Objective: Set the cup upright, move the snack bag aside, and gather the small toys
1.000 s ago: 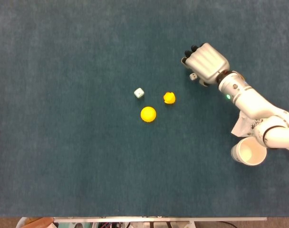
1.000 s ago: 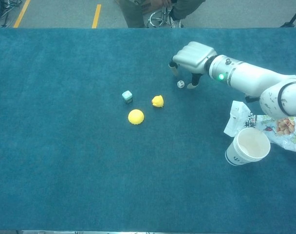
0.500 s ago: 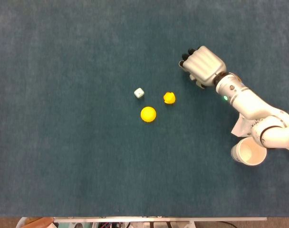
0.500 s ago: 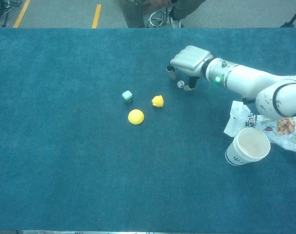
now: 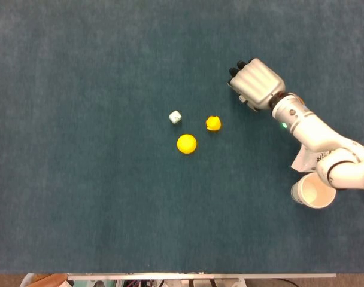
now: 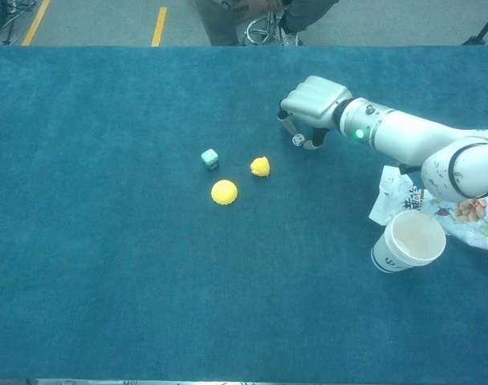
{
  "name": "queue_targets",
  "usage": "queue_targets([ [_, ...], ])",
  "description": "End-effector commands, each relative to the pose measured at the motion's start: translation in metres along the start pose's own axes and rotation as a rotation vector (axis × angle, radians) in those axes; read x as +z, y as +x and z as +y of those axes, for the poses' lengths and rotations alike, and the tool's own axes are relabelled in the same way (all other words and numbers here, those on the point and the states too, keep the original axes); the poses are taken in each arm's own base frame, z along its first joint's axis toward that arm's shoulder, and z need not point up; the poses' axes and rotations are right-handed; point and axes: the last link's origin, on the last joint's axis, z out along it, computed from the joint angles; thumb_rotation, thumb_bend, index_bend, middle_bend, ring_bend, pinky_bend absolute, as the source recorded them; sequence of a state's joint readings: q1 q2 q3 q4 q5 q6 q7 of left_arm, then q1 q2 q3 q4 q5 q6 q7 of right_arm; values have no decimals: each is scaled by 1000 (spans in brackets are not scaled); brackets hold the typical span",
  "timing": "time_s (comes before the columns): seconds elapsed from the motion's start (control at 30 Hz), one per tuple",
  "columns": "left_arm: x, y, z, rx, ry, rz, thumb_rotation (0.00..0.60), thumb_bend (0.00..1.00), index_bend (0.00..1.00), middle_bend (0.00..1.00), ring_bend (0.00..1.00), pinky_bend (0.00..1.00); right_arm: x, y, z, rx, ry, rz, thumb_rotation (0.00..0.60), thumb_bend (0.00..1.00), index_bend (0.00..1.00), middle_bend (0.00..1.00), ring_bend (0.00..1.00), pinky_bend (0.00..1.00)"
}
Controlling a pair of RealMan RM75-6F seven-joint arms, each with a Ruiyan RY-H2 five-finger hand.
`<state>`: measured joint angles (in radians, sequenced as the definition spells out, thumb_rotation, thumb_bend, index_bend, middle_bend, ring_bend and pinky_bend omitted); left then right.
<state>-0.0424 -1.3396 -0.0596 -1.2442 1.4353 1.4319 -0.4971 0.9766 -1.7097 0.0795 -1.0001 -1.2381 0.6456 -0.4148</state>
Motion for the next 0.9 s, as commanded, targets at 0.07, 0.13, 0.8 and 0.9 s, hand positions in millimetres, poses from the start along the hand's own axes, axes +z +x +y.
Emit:
queue_targets([
  [0.07, 0, 0, 0, 0, 0, 0, 600, 100, 433, 376, 326, 471, 0, -1, -1, -10, -1, 5, 600, 204, 545, 312, 252, 454],
  [0.13, 0, 0, 0, -1, 1, 1, 600, 100, 433, 376, 326, 471, 0, -2, -1, -14, -2, 7, 600, 205, 551, 312, 251, 454],
  [0.8, -1, -1, -1, -2, 3, 0, 600, 100, 433, 376, 326, 471, 0, -4, -3, -25, -1, 19, 600, 206, 607, 312, 251, 453],
  [0.9, -1, -1, -2, -2, 4, -1, 600, 100, 433, 376, 326, 471, -1, -2, -3, -15, 2, 29, 600, 209, 623, 312, 251, 453],
])
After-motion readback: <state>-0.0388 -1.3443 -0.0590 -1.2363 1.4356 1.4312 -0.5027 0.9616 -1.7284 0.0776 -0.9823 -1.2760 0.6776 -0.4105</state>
